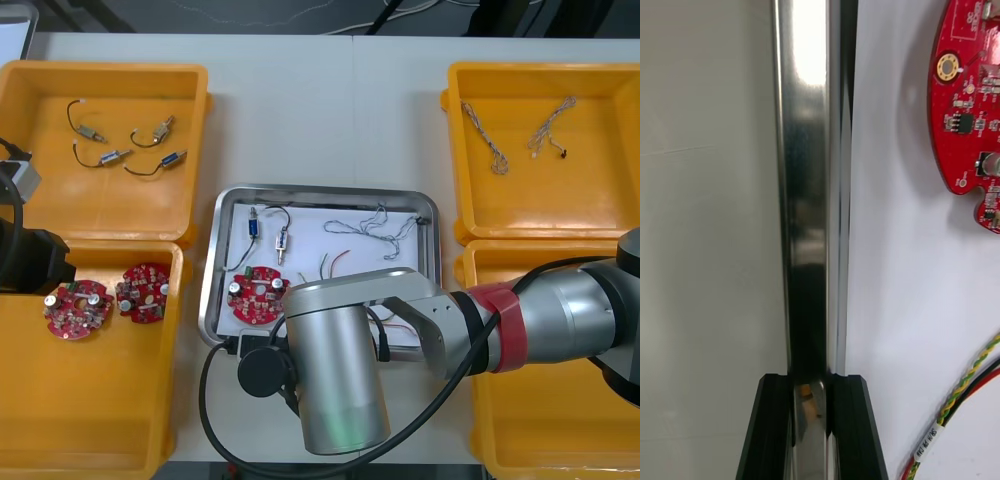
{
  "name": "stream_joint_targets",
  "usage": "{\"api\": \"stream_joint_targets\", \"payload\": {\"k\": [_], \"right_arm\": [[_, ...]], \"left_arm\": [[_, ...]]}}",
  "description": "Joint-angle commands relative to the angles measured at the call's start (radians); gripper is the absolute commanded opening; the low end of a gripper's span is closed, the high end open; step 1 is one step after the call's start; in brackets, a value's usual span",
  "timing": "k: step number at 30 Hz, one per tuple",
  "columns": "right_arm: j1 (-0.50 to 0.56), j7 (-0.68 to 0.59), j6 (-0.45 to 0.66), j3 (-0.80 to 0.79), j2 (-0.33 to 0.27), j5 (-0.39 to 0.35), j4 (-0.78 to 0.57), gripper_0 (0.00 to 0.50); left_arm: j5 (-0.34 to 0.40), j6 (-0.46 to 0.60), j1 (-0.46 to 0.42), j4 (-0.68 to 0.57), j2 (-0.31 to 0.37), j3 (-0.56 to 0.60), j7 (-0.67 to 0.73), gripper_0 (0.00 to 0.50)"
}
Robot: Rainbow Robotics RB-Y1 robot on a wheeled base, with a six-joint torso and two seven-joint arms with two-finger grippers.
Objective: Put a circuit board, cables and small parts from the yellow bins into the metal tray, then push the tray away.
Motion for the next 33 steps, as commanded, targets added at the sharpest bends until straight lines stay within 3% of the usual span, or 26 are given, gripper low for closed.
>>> {"api": "stream_joint_targets", "payload": {"k": [1,33], "right_arm": [[-0.072,0.018,-0.013,0.012,-0.019,0.014,-0.013,0.0],[-0.227,0.125,-0.132,0.012,-0.063,0.013,0.181,0.0]], "left_arm": [[0.008,0.009,0.021,-0.022,0.045,0.026,-0.07,0.5],[0.008,0.009,0.021,-0.022,0.045,0.026,-0.07,0.5]]}}
